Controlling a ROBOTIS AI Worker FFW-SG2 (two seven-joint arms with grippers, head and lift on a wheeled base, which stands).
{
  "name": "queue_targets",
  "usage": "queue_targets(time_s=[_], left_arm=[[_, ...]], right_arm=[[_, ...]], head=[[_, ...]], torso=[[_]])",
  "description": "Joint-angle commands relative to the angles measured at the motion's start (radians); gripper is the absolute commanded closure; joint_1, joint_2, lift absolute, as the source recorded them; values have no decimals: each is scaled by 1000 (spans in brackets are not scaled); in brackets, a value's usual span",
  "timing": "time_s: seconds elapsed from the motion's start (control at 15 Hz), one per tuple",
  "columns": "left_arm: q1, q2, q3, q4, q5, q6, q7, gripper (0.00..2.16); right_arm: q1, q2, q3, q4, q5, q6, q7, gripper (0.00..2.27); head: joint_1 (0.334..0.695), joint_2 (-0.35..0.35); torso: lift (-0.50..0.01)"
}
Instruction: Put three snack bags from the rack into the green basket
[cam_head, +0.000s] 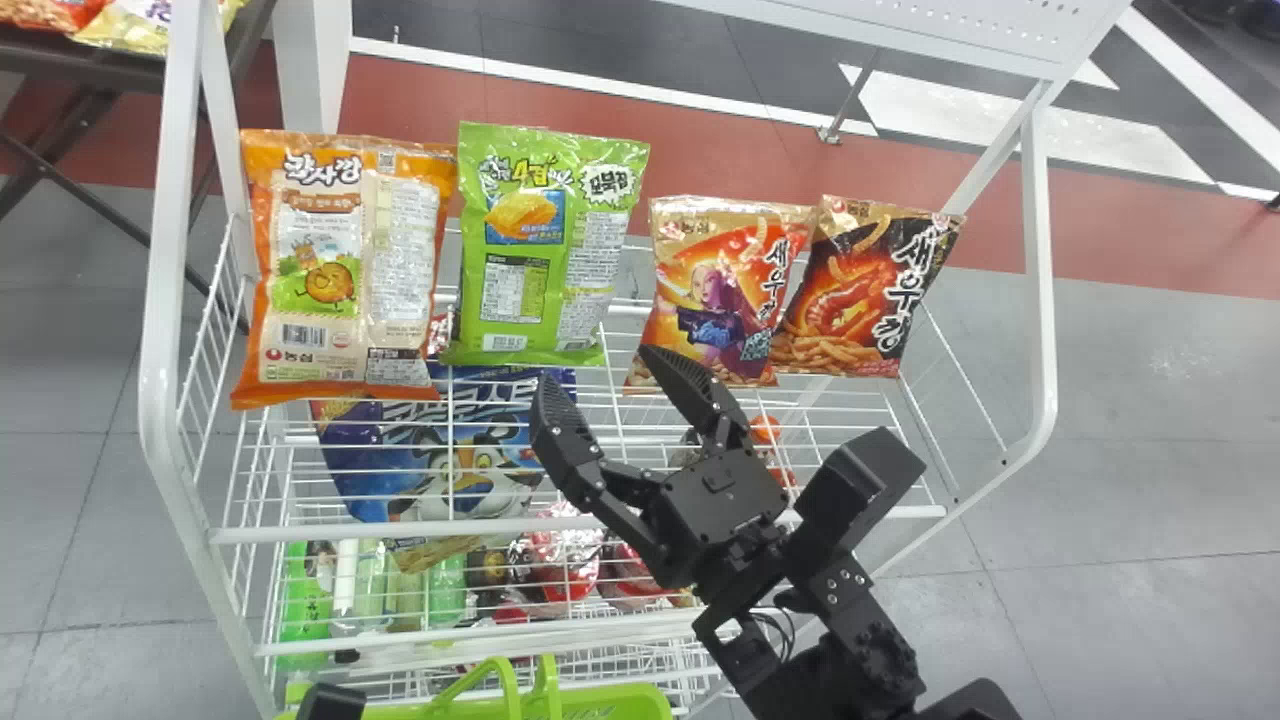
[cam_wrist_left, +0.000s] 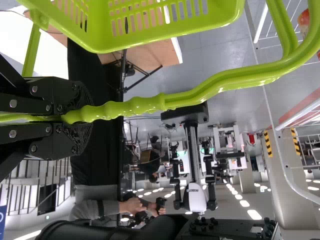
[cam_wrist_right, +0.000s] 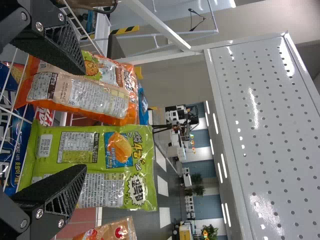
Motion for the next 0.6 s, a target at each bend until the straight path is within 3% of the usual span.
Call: queue_targets(time_s=[0.0, 0.53], left_arm=[[0, -3, 1, 2, 2, 0, 0, 1332], [0, -3, 1, 7, 3, -7, -8, 1332]], right_arm=[[0, 0, 0, 3, 0, -17, 0, 171], [-5, 0, 2, 23, -2, -36, 0, 174]], head=[[695, -350], [695, -350]], torso=[[0], [0]])
